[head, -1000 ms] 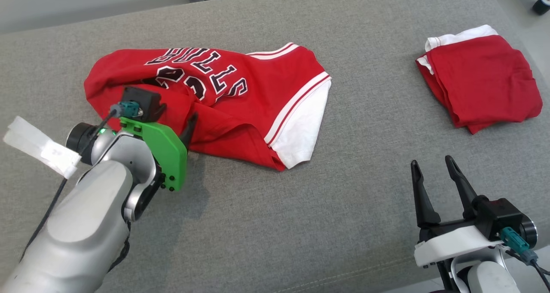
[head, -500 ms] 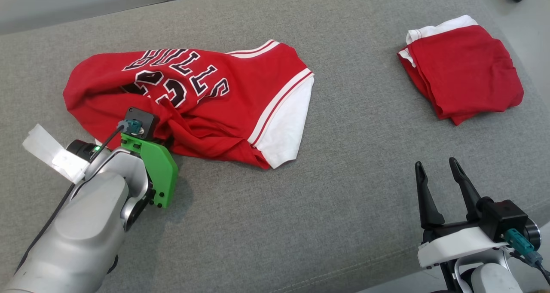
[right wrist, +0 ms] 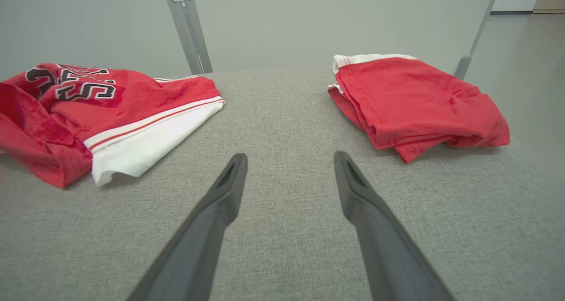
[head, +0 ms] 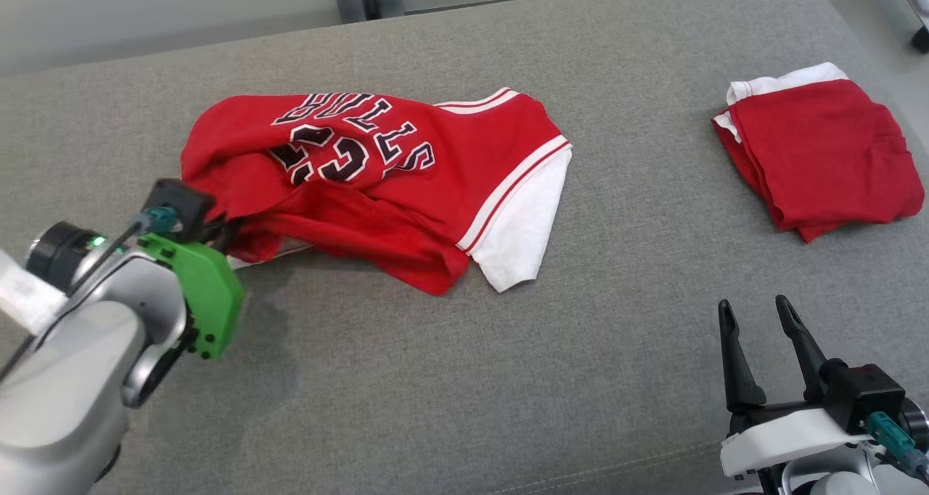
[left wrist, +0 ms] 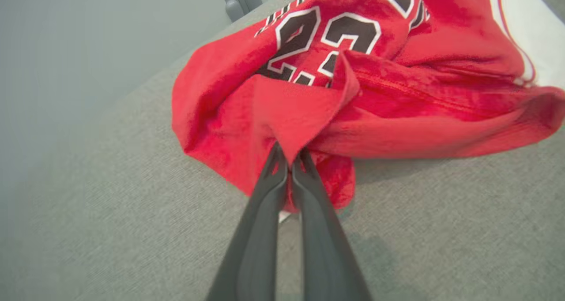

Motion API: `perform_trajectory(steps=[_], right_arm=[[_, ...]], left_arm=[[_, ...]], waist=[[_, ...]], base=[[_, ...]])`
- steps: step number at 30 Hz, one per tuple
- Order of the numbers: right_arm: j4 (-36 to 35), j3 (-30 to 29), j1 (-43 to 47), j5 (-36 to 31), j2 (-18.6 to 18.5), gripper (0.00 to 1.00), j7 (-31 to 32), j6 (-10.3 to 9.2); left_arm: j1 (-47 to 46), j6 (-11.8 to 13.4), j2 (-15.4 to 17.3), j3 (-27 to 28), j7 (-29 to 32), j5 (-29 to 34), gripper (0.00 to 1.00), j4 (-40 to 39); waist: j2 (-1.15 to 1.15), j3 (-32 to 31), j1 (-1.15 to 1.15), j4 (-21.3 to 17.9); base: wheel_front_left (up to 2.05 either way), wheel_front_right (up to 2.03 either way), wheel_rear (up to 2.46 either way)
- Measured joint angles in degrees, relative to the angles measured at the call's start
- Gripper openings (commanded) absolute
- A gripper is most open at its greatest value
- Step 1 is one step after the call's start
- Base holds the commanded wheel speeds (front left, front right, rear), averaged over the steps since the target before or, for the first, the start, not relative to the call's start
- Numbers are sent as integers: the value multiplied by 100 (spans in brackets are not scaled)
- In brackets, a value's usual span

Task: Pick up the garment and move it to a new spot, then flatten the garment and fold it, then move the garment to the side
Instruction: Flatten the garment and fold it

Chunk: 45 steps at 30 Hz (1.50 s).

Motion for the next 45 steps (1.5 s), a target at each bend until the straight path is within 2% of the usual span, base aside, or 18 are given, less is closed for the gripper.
perform_trajectory(steps=[4, 8, 11, 15, 16, 18, 19, 20, 22, 26, 29, 30, 33, 34, 35, 36, 41, 45], right_arm=[[-12, 23, -1, -20, 1, 100, 0, 0], [-12, 32, -19, -26, 1, 100, 0, 0], [-8, 40, -24, -26, 1, 100, 0, 0], [24, 67, -25, -15, 1, 100, 0, 0], [33, 75, -27, -15, 1, 100, 0, 0], [40, 77, -41, -10, 2, 100, 0, 0], [44, 69, -41, -8, -1, 100, 0, 0], [45, 69, -48, -8, -1, 100, 0, 0], [44, 69, -62, -18, 1, 100, 0, 0], [36, 30, -54, -66, 2, 100, 0, 0], [13, -8, 27, -101, -1, 100, 0, 0], [-2, -22, 59, -124, 2, 100, 0, 0], [-19, -16, 77, -142, 0, 100, 0, 0], [-19, -16, 77, -142, 0, 100, 0, 0], [-27, 3, 78, -178, 0, 100, 0, 0], [-27, 3, 78, -178, 0, 100, 0, 0], [-47, 15, 71, -236, 0, 100, 0, 0], [-49, -9, 71, -291, 1, 100, 0, 0]], left_arm=[[358, 242, 728, 316, 353, -330, 0, -550], [757, 412, 1251, 613, 572, -754, 0, -636], [1021, 457, 1438, 710, 575, -929, 0, -453], [1231, 461, 1370, 842, 174, -1116, 0, 55], [1253, 461, 1310, 906, -26, -1136, 8, 170], [1249, 488, 1165, 1021, -444, -1157, 80, 403], [1244, 488, 1102, 1053, -645, -1143, 80, 524], [1240, 539, 1018, 1155, -882, -1150, 100, 666], [1206, 650, 924, 1312, -1232, -1172, 100, 857], [1255, 912, 765, 1837, -1757, -1616, 100, 875], [1660, 1109, 697, 2124, -1989, -1922, 100, 501], [1974, 1144, 532, 2204, -2128, -2132, 100, 10], [2461, 1270, 177, 2036, -2189, -2167, 100, -702], [2461, 1270, 177, 2036, -2189, -2167, 100, -702], [2739, 1395, -64, 1920, -2287, -2168, 100, -1071], [2739, 1395, -64, 1920, -2287, -2168, 100, -1071], [3131, 1511, -694, 1714, -2427, -2238, 100, -1491], [3171, 1483, -906, 1301, -2286, -2082, 100, -1291]], waist=[[0, -96, 0, 111], [0, -114, 0, 141], [0, -89, 0, 117], [0, -56, 0, 99], [0, -50, 0, 95], [0, -35, 0, 98], [0, -28, 0, 107], [0, -23, 0, 118], [0, -22, 0, 142], [0, -78, 0, 176], [0, -140, 0, 230], [0, -170, 0, 284], [0, -182, 0, 374], [0, -182, 0, 374], [0, -175, 0, 431], [0, -175, 0, 431], [0, -119, 0, 518], [0, -97, 0, 575]], base=[[0, 0, 0], [0, 0, 0], [0, 0, 0], [0, 0, 0], [0, 0, 0], [0, 0, 0], [0, 0, 0], [0, 0, 0], [0, 0, 0], [0, 0, 0], [0, 0, 0], [0, 0, 0], [0, 0, 0], [0, 0, 0], [0, 0, 0], [0, 0, 0], [0, 0, 0], [0, 0, 0]])
